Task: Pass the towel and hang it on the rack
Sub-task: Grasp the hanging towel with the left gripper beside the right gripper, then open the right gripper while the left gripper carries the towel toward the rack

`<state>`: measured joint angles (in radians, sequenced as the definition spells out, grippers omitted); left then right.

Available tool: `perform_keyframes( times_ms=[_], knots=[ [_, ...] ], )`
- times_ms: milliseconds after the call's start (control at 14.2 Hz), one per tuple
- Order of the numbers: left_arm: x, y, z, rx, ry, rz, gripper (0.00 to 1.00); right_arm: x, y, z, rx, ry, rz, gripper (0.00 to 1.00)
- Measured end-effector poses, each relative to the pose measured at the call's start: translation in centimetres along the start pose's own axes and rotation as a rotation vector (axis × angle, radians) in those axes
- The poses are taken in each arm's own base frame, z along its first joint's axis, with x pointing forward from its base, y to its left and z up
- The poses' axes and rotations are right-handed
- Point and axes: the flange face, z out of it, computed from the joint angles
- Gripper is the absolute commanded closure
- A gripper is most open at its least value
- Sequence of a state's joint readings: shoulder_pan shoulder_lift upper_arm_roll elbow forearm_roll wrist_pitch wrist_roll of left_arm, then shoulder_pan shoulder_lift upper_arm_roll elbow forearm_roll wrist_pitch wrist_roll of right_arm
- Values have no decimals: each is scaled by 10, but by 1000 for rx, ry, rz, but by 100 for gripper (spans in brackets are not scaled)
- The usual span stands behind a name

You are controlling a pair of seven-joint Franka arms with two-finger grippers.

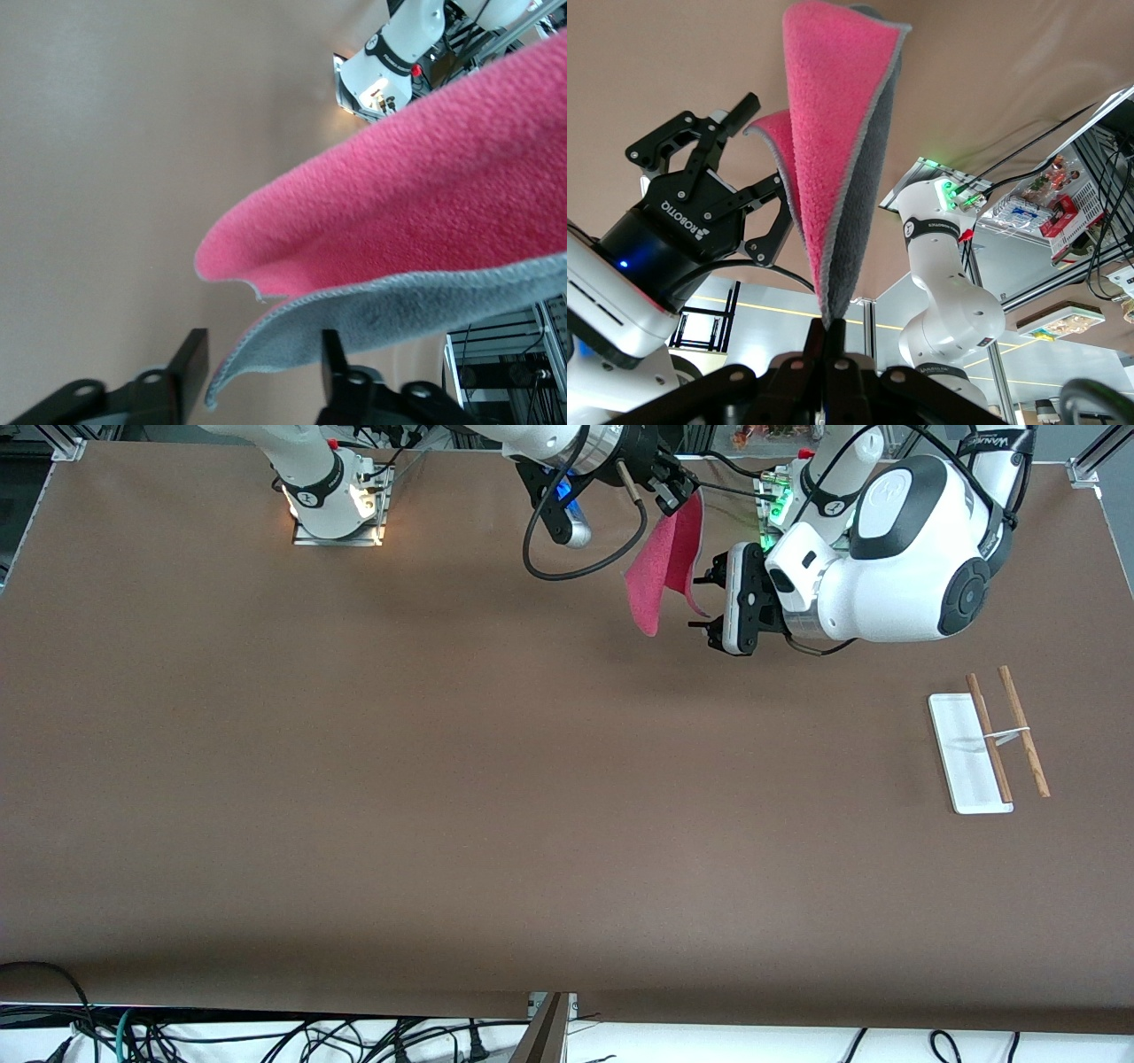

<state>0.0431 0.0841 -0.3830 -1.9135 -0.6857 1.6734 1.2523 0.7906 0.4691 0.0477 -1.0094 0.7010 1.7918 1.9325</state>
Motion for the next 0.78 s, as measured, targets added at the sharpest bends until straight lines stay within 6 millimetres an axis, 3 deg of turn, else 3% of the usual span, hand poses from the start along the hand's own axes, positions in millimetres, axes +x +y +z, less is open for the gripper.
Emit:
perform_keyframes(
  times_ms=[705, 775],
  knots=[
    [-2, -1, -4, 3, 4, 11, 100, 0, 0, 0, 2, -1, 1, 100],
    [-2, -1, -5, 4, 4, 11, 100, 0, 0, 0, 2, -1, 1, 93]
  ],
)
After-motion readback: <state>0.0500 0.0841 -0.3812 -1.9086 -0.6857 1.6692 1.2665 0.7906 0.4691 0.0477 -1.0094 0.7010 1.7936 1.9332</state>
